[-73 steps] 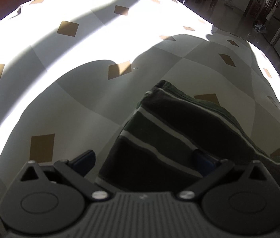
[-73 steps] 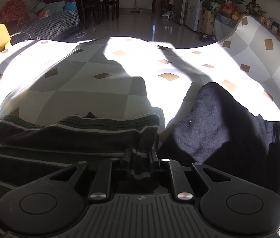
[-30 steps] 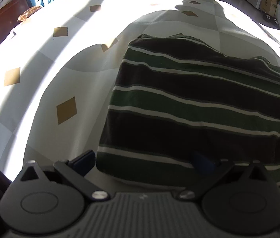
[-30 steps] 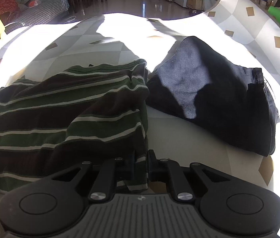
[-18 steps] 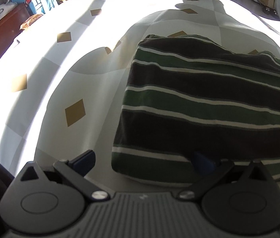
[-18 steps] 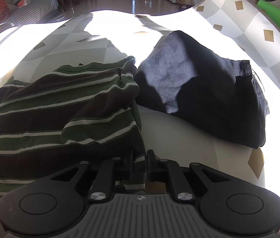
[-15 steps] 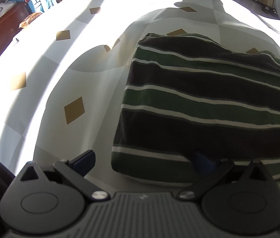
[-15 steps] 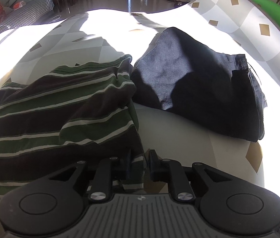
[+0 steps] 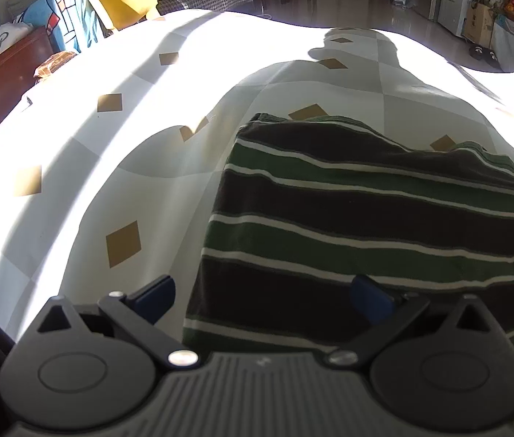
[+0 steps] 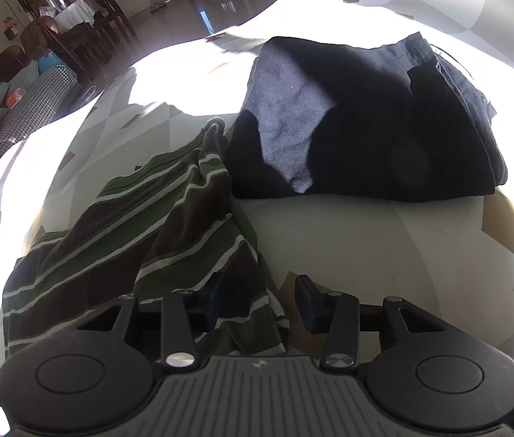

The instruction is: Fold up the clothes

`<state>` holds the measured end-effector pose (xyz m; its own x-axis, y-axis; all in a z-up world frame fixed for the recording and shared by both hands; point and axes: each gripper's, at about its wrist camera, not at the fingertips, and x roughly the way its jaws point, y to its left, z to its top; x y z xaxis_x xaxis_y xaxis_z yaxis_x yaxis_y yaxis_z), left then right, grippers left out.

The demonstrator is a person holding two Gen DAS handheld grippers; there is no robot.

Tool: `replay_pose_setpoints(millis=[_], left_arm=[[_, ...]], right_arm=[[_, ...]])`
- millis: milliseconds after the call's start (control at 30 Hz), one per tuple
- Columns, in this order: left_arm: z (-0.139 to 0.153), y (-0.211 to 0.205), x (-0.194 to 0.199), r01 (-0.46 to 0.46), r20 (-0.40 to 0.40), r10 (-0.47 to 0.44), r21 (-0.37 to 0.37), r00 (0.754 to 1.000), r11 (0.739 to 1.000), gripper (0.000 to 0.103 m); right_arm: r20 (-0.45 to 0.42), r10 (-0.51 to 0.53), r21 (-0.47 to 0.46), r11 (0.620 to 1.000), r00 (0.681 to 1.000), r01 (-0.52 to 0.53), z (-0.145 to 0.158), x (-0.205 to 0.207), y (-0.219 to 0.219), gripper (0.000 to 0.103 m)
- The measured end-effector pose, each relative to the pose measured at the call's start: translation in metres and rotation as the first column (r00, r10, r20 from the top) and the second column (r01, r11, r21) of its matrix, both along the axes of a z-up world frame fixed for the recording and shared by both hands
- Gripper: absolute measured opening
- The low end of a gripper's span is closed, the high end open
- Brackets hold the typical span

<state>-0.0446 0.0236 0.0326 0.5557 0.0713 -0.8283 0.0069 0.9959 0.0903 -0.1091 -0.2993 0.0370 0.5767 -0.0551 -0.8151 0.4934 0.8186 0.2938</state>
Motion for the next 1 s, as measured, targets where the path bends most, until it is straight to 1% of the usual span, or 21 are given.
replay_pose_setpoints(millis=[67,167,267,467,633,700,767,867,900,967,1000], left_arm=[[-0.003,-0.004,0.001,0.01,-0.006,-0.01,0.011,1.0,1.0,0.103],[-0.005,-0.006,0.002,0.014,-0.011,-0.014,0.008,1.0,1.0,0.103],[-0.008,-0.006,0.003,0.011,-0.019,-0.011,0.003,1.0,1.0,0.103],[-0.014,-0.006,0.004,0.012,-0.04,-0.012,0.004,0.999,1.0,0.103],[-0.016,-0.007,0.005,0.012,-0.046,-0.011,0.008,0.999,1.0,0.103],[-0.017,-0.007,0.006,0.012,-0.048,-0.012,0.01,0.999,1.0,0.103],[-0.018,-0.008,0.006,0.013,-0.049,-0.012,0.011,0.999,1.0,0.103],[-0.019,-0.009,0.006,0.017,-0.047,-0.016,0.014,0.999,1.0,0.103],[-0.019,-0.009,0.006,0.018,-0.046,-0.018,0.016,0.999,1.0,0.103],[-0.019,-0.01,0.007,0.021,-0.045,-0.02,0.016,0.999,1.0,0.103],[-0.019,-0.01,0.007,0.021,-0.045,-0.021,0.015,0.999,1.0,0.103]], right_arm=[[0.007,0.018,-0.012,1.0,1.0,-0.018,-0.001,0.002,0.004,0.048],[0.014,0.035,-0.049,0.998,0.999,-0.035,-0.002,0.004,0.01,0.05],[0.022,0.045,-0.078,0.996,0.999,-0.043,-0.004,0.006,0.016,0.055],[0.034,0.09,-0.146,0.986,0.995,-0.084,-0.008,0.01,0.026,0.056],[0.021,0.135,-0.196,0.972,0.991,-0.128,-0.01,0.016,0.035,0.058],[0.012,0.152,-0.221,0.964,0.988,-0.146,-0.011,0.018,0.039,0.056],[0.005,0.167,-0.249,0.955,0.986,-0.16,-0.012,0.021,0.042,0.051],[0.003,0.181,-0.277,0.945,0.983,-0.173,-0.013,0.024,0.045,0.034],[0.006,0.175,-0.278,0.946,0.985,-0.167,-0.013,0.025,0.045,0.031],[0.017,0.152,-0.262,0.954,0.988,-0.143,-0.013,0.025,0.041,0.02],[0.024,0.141,-0.25,0.959,0.99,-0.13,-0.013,0.025,0.039,0.019]])
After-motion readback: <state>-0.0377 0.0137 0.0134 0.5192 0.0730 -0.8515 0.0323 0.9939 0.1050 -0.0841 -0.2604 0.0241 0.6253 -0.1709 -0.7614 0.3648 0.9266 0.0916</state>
